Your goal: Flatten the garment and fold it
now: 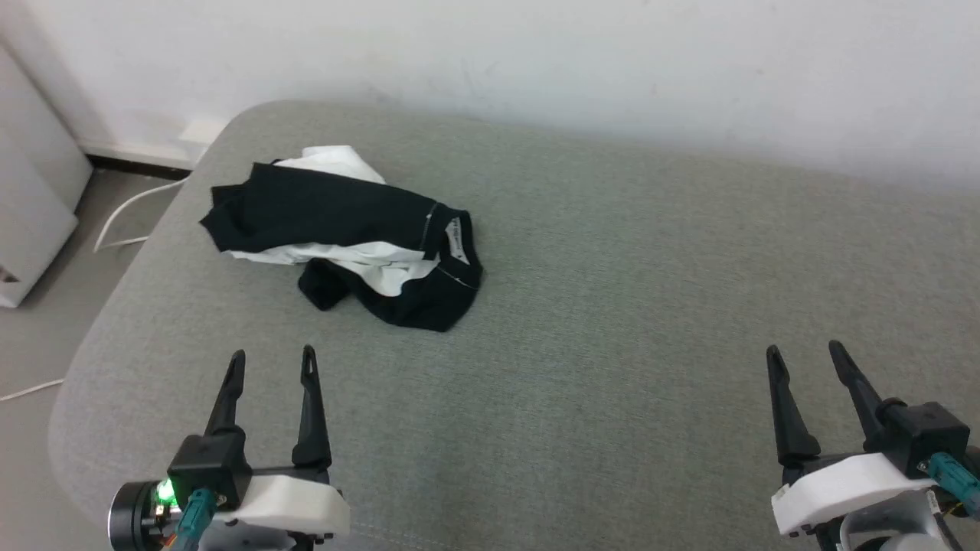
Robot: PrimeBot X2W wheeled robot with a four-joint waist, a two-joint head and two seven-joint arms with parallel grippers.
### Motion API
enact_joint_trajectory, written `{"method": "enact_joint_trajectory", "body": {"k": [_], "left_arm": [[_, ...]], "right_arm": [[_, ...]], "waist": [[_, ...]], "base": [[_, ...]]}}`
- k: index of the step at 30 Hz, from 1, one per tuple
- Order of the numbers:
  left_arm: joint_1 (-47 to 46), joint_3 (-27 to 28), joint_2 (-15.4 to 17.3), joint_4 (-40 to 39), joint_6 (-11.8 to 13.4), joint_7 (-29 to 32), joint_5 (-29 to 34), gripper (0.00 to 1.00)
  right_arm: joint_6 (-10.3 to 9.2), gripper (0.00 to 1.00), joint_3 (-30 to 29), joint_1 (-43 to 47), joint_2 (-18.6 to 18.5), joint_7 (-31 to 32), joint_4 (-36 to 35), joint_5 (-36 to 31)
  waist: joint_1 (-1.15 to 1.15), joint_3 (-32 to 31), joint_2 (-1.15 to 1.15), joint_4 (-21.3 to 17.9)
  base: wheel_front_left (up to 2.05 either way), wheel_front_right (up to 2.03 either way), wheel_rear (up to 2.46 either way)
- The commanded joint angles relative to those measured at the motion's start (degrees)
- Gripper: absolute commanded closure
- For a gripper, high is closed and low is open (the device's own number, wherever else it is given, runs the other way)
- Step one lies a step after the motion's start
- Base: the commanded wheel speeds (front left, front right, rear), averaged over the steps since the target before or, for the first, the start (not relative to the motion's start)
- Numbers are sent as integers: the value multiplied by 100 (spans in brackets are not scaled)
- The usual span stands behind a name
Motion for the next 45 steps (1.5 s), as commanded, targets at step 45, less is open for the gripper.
{"method": "enact_joint_trajectory", "body": {"k": [45], "left_arm": [[-4094, -71, 1222, 1533, -942, 2938, -2060, 0]], "right_arm": [[-5, 0, -479, 100, 16, -582, 133, 134]], "waist": [[0, 607, 0, 427]], "base": [[0, 0, 0]]}}
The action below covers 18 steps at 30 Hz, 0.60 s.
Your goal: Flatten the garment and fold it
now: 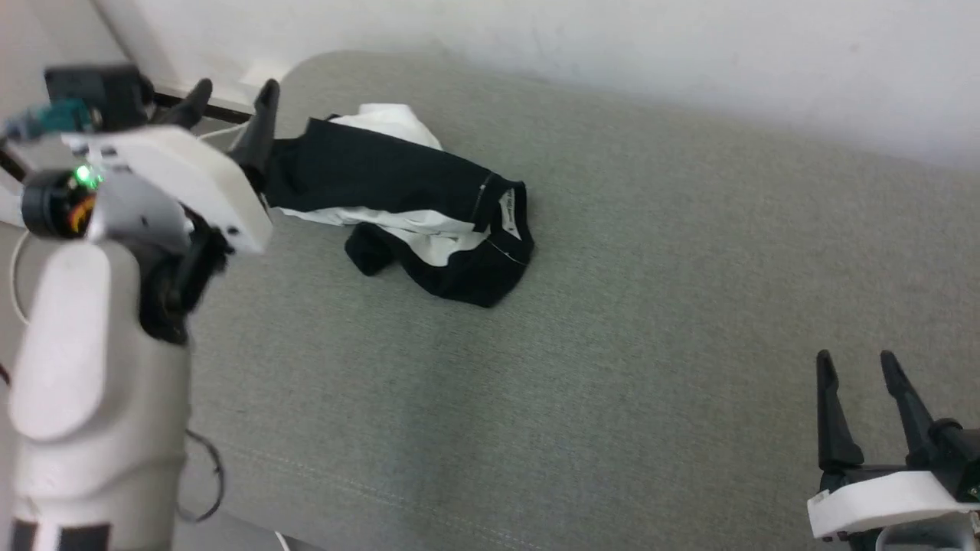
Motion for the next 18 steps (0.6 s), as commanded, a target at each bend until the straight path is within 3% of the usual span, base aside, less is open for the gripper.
{"method": "enact_joint_trajectory", "body": {"k": [1, 6, 11, 18], "left_arm": [[-324, -3, 190, 277, -100, 352, -142, 0], [-875, 275, 375, 948, -76, 1359, -798, 0], [-1175, 369, 570, 1300, 53, 1691, -864, 0], [-1338, 294, 554, 1742, 79, 2345, -1097, 0]], "right_arm": [[-5, 0, -25, -81, 7, -57, -46, -42], [-5, 0, -86, -166, 7, -80, -207, -164], [-5, 0, -107, -330, 7, -80, -411, -274], [-5, 0, -81, -585, 7, -80, -580, -383]], "waist": [[-1, 301, 0, -312], [-1, 715, 0, -630], [-1, 1203, 0, -871], [-1, 1809, 0, -1093]], "base": [[0, 0, 0], [0, 0, 0], [0, 0, 0], [0, 0, 0]]}}
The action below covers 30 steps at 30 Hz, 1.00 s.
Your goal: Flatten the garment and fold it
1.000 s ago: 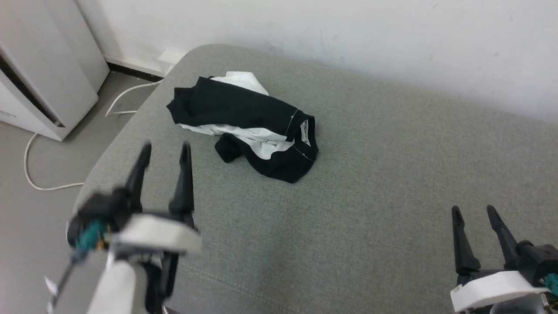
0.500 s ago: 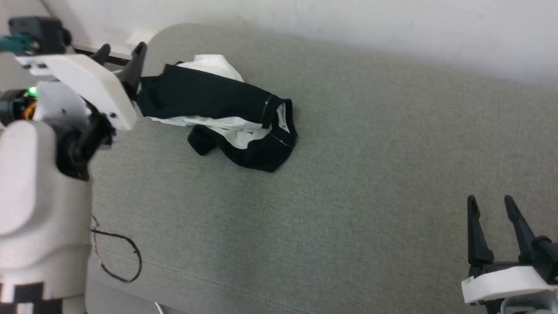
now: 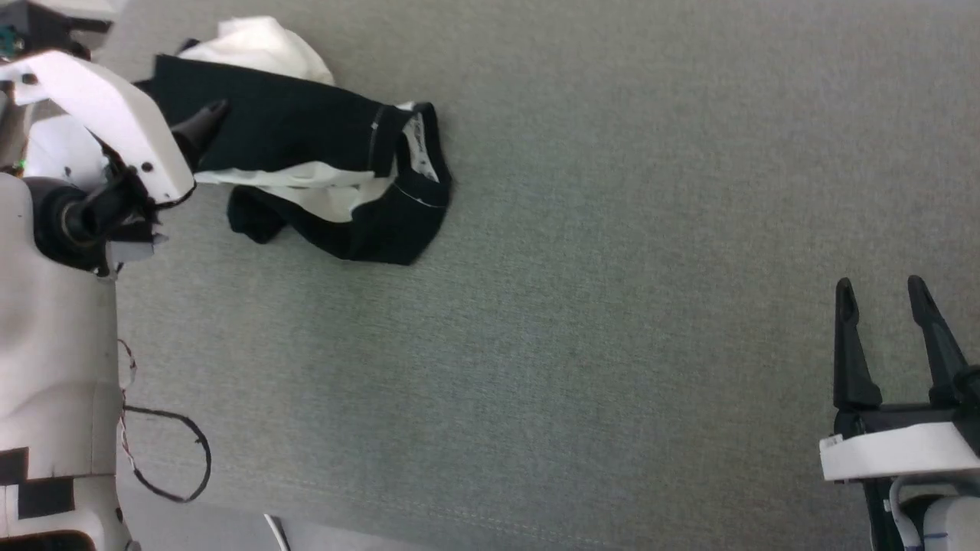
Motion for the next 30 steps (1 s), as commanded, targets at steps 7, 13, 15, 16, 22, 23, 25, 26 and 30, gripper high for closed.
{"method": "enact_joint_trajectory", "body": {"k": [7, 13, 15, 16, 22, 23, 25, 26, 30], "left_arm": [[-169, 100, -35, 217, 400, 388, -189, 0], [-200, 98, 43, 356, 506, 432, -157, 0], [-198, 54, 110, 452, 569, 261, -16, 0], [-199, 55, 88, 499, 595, 199, -5, 0], [-261, -64, 70, 667, 308, -192, 45, 100], [-280, -59, 60, 719, 246, -246, 13, 100], [-312, -55, 51, 833, 145, -307, -42, 100], [-328, -46, 42, 877, 101, -329, -79, 100], [-404, -25, 68, 981, -32, -461, -161, 100]], "right_arm": [[-4, 0, -84, -188, 10, -27, -104, -96], [-4, 0, -176, -298, 10, -27, -219, -111], [-4, 0, -204, -346, 10, -27, -288, -107], [-4, 0, -217, -357, 10, -27, -304, -111], [-4, 0, -288, -386, 10, -27, -348, -117], [-4, 0, -300, -393, 10, -27, -343, -120], [-4, 0, -320, -401, 10, -27, -319, -121], [-4, 0, -319, -403, 10, -27, -303, -115], [-4, 0, -254, -406, 10, -27, -232, -72]], "waist": [[-1, 844, 0, -518], [-1, 1134, 0, -731], [-1, 1266, 0, -816], [-1, 1297, 0, -832], [-1, 1382, 0, -860], [-1, 1380, 0, -856], [-1, 1341, 0, -837], [-1, 1308, 0, -824], [-1, 1125, 0, -771]], "base": [[0, 0, 0], [0, 0, 0], [0, 0, 0], [0, 0, 0], [0, 0, 0], [0, 0, 0], [0, 0, 0], [0, 0, 0], [0, 0, 0]]}}
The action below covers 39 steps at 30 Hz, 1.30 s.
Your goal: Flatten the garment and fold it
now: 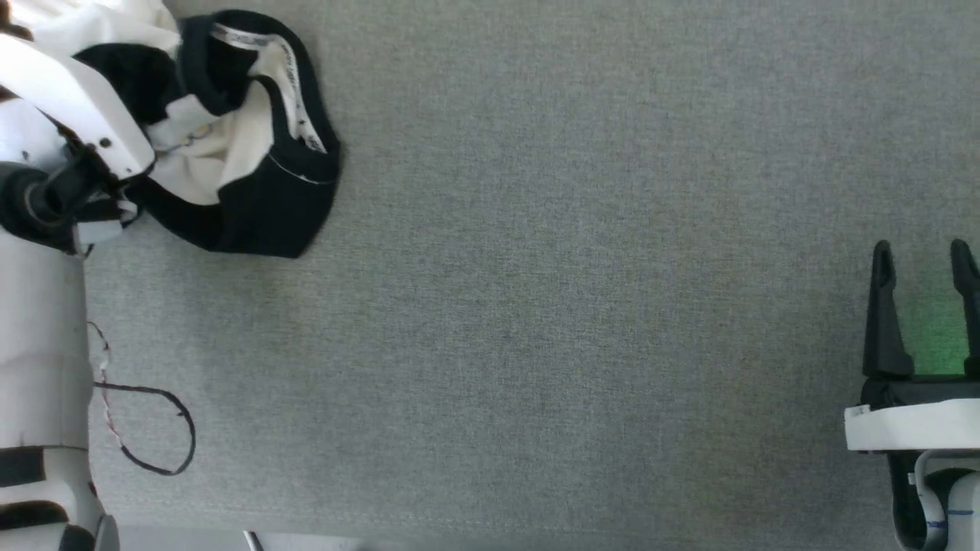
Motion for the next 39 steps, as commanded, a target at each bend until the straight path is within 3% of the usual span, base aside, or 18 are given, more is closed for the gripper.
{"method": "enact_joint_trajectory", "body": {"k": [1, 15, 20, 26, 39], "left_arm": [[41, -77, -122, 85, -93, -14, -30, 100], [-362, -480, 121, -533, -385, -887, 186, 100], [-530, -720, 53, -929, -415, -1033, 199, 100], [-704, -1162, -202, -1419, -431, -895, 134, 100], [-1151, -1958, -1137, -2230, -440, -610, -267, 100]], "right_arm": [[-4, 0, 38, -88, 11, -27, 30, 23], [-4, 0, 220, 189, 11, -27, 493, 461], [-4, 0, 255, 363, 11, -27, 605, 641], [-4, 0, 212, 650, 11, -27, 692, 776], [-4, 0, 311, 1006, 11, -27, 798, 924]], "waist": [[-1, -169, 0, 65], [-1, -1587, 0, 85], [-1, -2138, 0, 37], [-1, -2687, 0, -35], [-1, -3350, 0, -387]], "base": [[0, 0, 0], [0, 0, 0], [0, 0, 0], [0, 0, 0], [0, 0, 0]]}}
